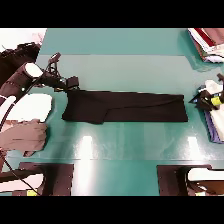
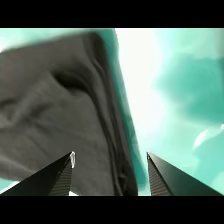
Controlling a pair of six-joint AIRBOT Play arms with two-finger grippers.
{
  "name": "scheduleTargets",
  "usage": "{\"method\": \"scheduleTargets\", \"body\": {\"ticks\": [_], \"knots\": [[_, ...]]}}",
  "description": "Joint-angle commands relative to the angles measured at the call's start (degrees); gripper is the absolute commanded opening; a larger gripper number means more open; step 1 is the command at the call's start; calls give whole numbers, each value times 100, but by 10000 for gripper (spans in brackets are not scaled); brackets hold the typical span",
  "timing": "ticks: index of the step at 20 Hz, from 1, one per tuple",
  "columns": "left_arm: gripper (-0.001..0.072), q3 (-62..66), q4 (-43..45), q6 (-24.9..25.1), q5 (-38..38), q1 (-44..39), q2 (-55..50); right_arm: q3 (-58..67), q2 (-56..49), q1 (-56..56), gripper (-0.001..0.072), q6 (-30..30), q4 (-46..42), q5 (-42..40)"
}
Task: Fold the shirts.
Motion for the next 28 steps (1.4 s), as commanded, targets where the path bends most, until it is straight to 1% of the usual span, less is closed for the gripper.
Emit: {"method": "scheduleTargets", "body": {"ticks": [1, 3, 4, 5, 6, 7, 8, 12, 14, 16, 19, 22, 25, 26, 28], "knots": [[22, 17, -90, -4, 321, -457, -9, -555, -278, -289, 533, -577, 822, 7], [21, 20, -92, -33, 664, -793, -15, -651, -575, -179, 530, -586, 1174, -9], [21, 20, -94, -136, 822, -929, -37, -673, -697, -87, 498, -638, 1311, -24], [21, 26, -107, -293, 981, -1082, -98, -647, -782, 37, 444, -695, 1314, -31], [21, 33, -192, -352, 1102, -1211, -181, -610, -831, 188, 353, -745, 1307, -46], [21, 48, -356, -348, 1191, -1344, -289, -568, -822, 286, 194, -855, 1305, -50], [20, 129, -448, -341, 1220, -1493, -455, -492, -769, 380, 14, -940, 1309, -20], [20, 826, -459, -299, 1217, -2048, -1233, -17, -44, 710, 15, -940, 1320, 262], [20, 1255, -457, -302, 1172, -2291, -1641, 258, 498, 1025, 15, -728, 1320, 337], [20, 1565, -459, -304, 1119, -2496, -1991, 603, 964, 1425, 15, -487, 1351, 245], [20, 1845, -455, -299, 850, -2656, -2396, 1108, 1447, 2035, 15, -417, 1958, -197], [21, 1851, -533, -302, 776, -2656, -2531, 1587, 1567, 2608, 15, -256, 2212, -424], [21, 1851, -531, -262, 793, -2656, -2542, 1825, 1488, 3104, 15, -221, 2216, -501], [21, 1851, -522, -160, 785, -2653, -2551, 1878, 1453, 3276, 15, -221, 2218, -590], [21, 1851, -507, -142, 737, -2653, -2553, 1939, 1423, 3585, 16, -221, 2221, -850]]}}
